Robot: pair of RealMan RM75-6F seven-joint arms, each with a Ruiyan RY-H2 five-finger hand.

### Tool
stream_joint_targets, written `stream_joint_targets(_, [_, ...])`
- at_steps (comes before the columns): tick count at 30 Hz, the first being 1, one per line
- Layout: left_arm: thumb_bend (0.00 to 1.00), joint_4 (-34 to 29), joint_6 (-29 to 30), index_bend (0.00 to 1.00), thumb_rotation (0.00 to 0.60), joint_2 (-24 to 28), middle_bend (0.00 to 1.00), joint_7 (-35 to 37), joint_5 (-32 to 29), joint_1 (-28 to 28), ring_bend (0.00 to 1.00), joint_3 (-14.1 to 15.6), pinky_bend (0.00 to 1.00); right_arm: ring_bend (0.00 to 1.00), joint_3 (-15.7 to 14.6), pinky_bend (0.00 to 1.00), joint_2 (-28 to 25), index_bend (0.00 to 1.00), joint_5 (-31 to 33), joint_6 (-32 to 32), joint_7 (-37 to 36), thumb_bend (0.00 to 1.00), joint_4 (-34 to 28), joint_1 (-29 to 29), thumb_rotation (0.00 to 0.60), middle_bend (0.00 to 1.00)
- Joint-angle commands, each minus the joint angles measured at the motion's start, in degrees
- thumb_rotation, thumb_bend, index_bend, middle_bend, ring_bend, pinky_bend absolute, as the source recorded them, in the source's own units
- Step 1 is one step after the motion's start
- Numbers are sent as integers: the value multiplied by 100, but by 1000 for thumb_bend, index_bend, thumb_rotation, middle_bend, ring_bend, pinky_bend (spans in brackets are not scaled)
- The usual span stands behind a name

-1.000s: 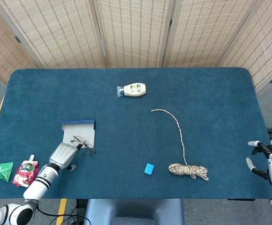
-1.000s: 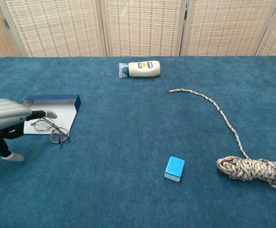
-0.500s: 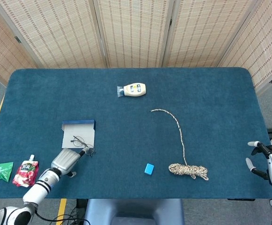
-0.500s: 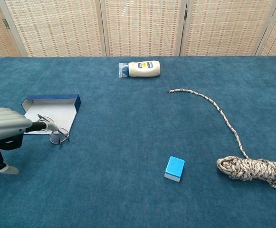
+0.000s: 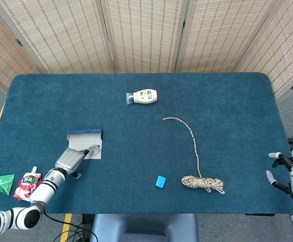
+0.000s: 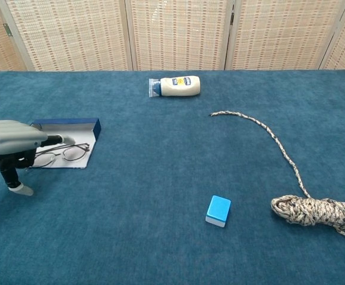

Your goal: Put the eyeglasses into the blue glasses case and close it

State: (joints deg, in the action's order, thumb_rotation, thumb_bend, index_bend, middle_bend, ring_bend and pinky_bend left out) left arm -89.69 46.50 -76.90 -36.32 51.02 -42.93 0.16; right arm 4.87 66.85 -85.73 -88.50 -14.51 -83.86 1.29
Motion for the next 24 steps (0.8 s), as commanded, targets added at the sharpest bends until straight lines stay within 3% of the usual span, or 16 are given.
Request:
stream_joint_targets(1, [223, 179, -23, 0, 600, 36, 992, -49, -289, -98, 949, -30, 947, 460, 5, 314, 2, 329, 0, 3, 1, 336, 0, 5, 600, 527])
stream_joint_targets(7, [223, -224, 313, 0, 600, 301, 992, 118, -160, 45, 949, 27, 947, 460, 9, 314, 16, 329, 8, 41, 10, 335, 10, 24, 600, 527])
stream_joint_targets(17, [223, -1024, 875, 0, 600, 758, 992, 195, 456, 484, 949, 460, 947, 460, 14, 314, 22, 329, -13, 84, 14, 336, 8, 64, 600, 527])
stream_joint_targets(24, [223, -1177, 755, 0, 600, 842, 992, -27, 475, 526, 949, 703, 947, 463, 2, 313, 48, 329, -23, 71, -2, 335, 21, 57, 600, 527])
